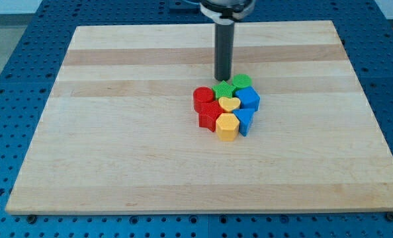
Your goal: Move the green circle to the right of the green star
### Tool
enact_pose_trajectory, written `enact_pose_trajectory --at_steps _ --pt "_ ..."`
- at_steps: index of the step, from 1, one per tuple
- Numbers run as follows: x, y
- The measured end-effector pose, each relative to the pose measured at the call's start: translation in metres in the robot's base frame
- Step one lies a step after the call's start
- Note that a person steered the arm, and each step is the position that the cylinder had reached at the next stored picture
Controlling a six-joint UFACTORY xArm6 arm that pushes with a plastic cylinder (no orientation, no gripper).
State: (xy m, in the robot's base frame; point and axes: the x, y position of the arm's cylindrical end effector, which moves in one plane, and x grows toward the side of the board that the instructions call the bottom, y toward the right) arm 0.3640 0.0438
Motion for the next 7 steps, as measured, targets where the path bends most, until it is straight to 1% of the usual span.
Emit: enact_pose_trajectory --at_steps 1,5,6,7 --pt "0.003 0.021" --pt "0.018 0.021" --pt "0.012 0.023" --pt "-0.003 0.038"
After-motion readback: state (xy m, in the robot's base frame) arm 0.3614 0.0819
